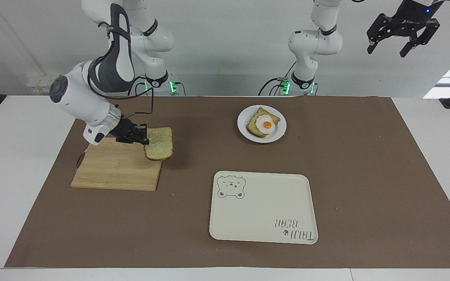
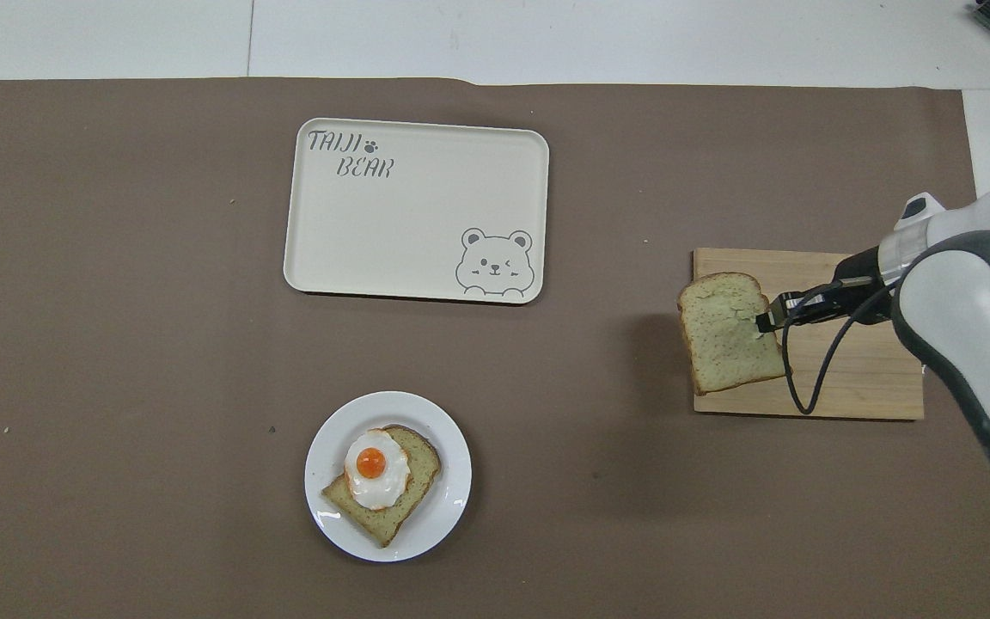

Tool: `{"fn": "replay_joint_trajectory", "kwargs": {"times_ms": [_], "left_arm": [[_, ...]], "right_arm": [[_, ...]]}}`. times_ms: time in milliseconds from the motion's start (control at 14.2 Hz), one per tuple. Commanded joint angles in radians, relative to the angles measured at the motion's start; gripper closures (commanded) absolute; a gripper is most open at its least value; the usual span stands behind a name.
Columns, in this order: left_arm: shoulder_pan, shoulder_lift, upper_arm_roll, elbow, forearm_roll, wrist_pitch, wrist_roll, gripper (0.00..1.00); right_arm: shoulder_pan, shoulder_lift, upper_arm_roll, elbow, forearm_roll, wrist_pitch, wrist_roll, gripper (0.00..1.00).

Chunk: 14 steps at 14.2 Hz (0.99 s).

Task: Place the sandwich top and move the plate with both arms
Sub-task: 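Lift the bread slice with the right gripper and carry it to the plate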

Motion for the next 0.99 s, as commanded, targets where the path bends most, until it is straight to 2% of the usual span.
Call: {"fn": "replay_joint_trajectory", "kwargs": {"times_ms": [0, 636, 918], "left_arm": [[0.004, -0.024, -0.006, -0.030, 0.009, 0.010, -0.007, 0.00], [0.004, -0.024, -0.006, -0.032, 0.010, 0.010, -0.007, 0.00], [0.004, -0.024, -0.006, -0.030, 0.009, 0.010, -0.007, 0.00]], "right_arm": [[-0.003, -0.015, 0.056, -0.008, 0.018, 0.006, 0.075, 1.00], [0.279, -0.038, 0.063, -0.034, 0.010, 0.117, 0.383, 1.00], [0.403, -0.026, 0.064, -0.071, 0.025, 0.224, 0.524, 1.00]]}}
